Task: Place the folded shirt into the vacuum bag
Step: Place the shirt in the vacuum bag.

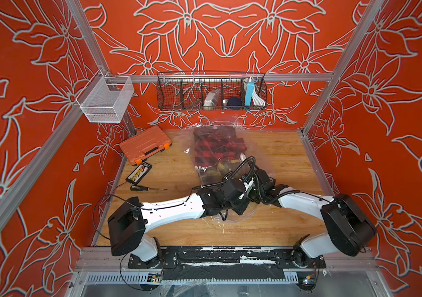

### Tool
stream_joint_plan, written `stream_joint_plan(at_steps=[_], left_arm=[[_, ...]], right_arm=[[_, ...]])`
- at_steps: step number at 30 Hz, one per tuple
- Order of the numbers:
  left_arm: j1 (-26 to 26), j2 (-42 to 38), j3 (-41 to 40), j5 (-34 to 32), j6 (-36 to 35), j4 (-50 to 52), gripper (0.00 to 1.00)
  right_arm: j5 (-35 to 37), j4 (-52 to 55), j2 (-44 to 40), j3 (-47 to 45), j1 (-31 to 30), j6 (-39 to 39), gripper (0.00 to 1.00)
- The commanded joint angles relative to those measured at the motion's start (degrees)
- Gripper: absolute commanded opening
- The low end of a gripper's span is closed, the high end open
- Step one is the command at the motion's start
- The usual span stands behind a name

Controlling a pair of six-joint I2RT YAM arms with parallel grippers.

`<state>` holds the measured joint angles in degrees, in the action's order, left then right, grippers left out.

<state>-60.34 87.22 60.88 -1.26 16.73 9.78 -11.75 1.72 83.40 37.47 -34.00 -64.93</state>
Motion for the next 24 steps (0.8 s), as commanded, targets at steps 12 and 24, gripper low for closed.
stream_joint_plan(at_steps=[12, 24], left_arm=[[0.63, -5.46, -6.19, 5.10, 2.10, -0.12, 0.18], [3.61, -18.39, -12.99, 4.90, 12.67, 10.11, 0.44]], right_arm=[[1.41, 31.98, -22.75, 0.76, 0.79, 17.37, 0.71], [4.77, 51.75, -33.05, 11.25, 16.56, 30.03, 0.72]])
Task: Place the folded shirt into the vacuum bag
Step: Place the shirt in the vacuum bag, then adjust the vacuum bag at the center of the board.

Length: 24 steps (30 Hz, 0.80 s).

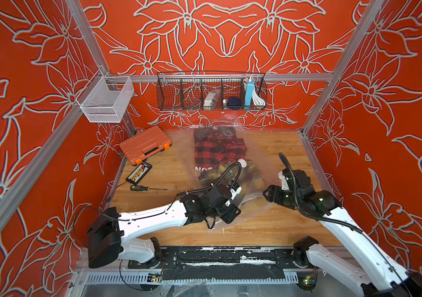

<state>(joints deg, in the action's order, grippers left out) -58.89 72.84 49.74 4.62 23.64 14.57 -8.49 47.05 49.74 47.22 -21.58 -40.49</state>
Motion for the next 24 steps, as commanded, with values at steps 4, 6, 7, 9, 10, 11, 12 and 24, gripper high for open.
stream_joint_plan(at_steps=[4, 6, 7, 9, 10, 11, 12, 24], left_arm=[[7.21, -8.73, -6.82, -2.78, 12.21, 11.01, 0.44], [9.85, -11.31, -9.66, -2.42, 16.06, 12.82, 0.44], [10.95, -12.92, -11.28, -2.17, 18.03, 13.17, 0.44], [12.48, -15.63, -14.06, -2.46, 21.91, 13.87, 0.49], [13.02, -18.34, -15.52, -2.64, 23.44, 14.20, 0.51], [13.46, -19.47, -16.82, -2.71, 24.70, 14.60, 0.53], [13.78, -20.10, -17.85, -2.14, 25.63, 14.21, 0.56], [14.16, -12.82, -26.43, 9.30, 36.08, -9.17, 0.56]], right_arm=[[0.88, 3.70, 1.76, 1.86, 13.35, 6.65, 0.73], [-1.79, 1.16, 3.15, 1.24, 19.11, 6.23, 0.74], [-3.94, -0.76, 4.22, 0.74, 21.88, 5.81, 0.75], [-6.71, -2.96, 7.24, 0.62, 25.47, 5.19, 0.76], [-8.20, -3.88, 8.81, 0.96, 26.33, 4.95, 0.76], [-9.89, -5.68, 10.01, 0.68, 26.69, 4.58, 0.77], [-10.45, -7.22, 10.48, 0.06, 26.79, 4.12, 0.77], [-20.02, -23.14, 16.51, -8.40, 28.82, -1.38, 0.68]])
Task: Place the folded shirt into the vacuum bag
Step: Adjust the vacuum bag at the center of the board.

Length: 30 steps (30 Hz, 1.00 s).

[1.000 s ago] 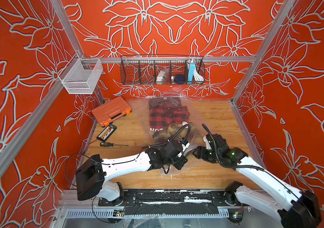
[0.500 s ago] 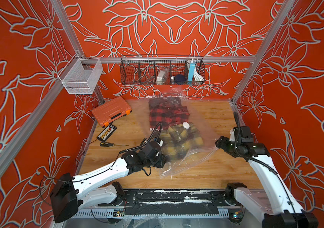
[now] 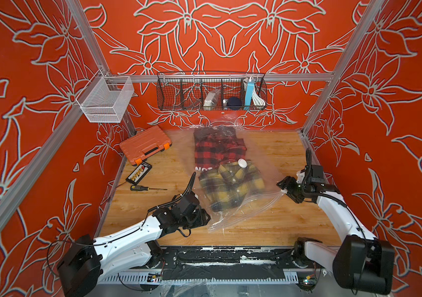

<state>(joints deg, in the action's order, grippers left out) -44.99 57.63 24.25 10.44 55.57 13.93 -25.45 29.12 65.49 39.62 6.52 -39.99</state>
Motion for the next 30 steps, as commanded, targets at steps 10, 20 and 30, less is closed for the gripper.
stream_joint_plan(at_steps=[10, 20, 30], left_arm=[[0.17, 4.60, -5.65, 2.44, 8.11, -17.45, 0.43], [0.26, 2.51, -6.20, 0.52, 8.62, -18.87, 0.05], [15.88, -8.89, 16.89, 10.45, -3.64, 6.03, 0.00]], right_arm=[[-6.78, -12.58, 4.96, -4.97, 1.87, -3.85, 0.45], [-11.35, -17.21, 4.91, -4.80, 2.09, -4.98, 0.10], [-16.74, -15.51, -2.57, 12.58, 2.08, -15.61, 0.00]])
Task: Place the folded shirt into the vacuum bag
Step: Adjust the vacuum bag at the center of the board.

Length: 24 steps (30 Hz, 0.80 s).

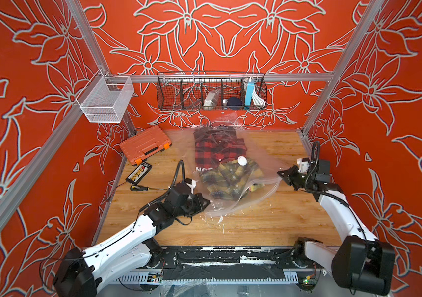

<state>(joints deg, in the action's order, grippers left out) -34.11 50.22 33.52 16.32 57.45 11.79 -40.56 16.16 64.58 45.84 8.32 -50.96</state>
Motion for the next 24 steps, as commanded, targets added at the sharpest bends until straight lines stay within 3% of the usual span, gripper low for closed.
stream_joint_plan(at_steps=[1, 3, 7, 9, 15, 17, 20, 24], left_arm=[[6.33, -1.20, 11.71, 5.21, -6.98, 10.92, 0.00], [6.71, -0.95, 16.31, 5.71, -8.42, 14.53, 0.00], [7.05, -4.29, 9.35, 6.84, -2.92, 9.94, 0.00], [8.80, -2.68, 11.61, 7.66, -3.10, 8.84, 0.00], [13.47, 12.43, 43.22, 11.28, -14.73, 22.39, 0.00], [13.83, 14.51, 48.47, 11.28, -15.95, 24.61, 0.00], [15.54, 15.42, 48.85, 11.74, -14.69, 23.13, 0.00], [18.73, 23.72, 65.95, 14.43, -15.87, 28.29, 0.00]], right_arm=[[-1.89, -2.26, -2.02, 8.33, 0.30, -5.64, 0.00], [-1.19, -0.91, -2.82, 10.01, 0.24, -6.97, 0.00], [3.34, 6.90, -2.36, 10.14, 0.54, -5.16, 0.00], [2.37, 1.86, -0.17, 12.06, 0.58, -9.99, 0.00], [-0.84, 0.16, 8.24, 35.77, -0.54, -15.53, 0.00], [-0.70, 3.00, 9.70, 40.92, -0.42, -14.15, 0.00], [-2.75, 0.51, 11.41, 40.91, -0.10, -17.49, 0.00], [-5.68, -7.27, 15.49, 47.72, -0.41, -25.04, 0.00]])
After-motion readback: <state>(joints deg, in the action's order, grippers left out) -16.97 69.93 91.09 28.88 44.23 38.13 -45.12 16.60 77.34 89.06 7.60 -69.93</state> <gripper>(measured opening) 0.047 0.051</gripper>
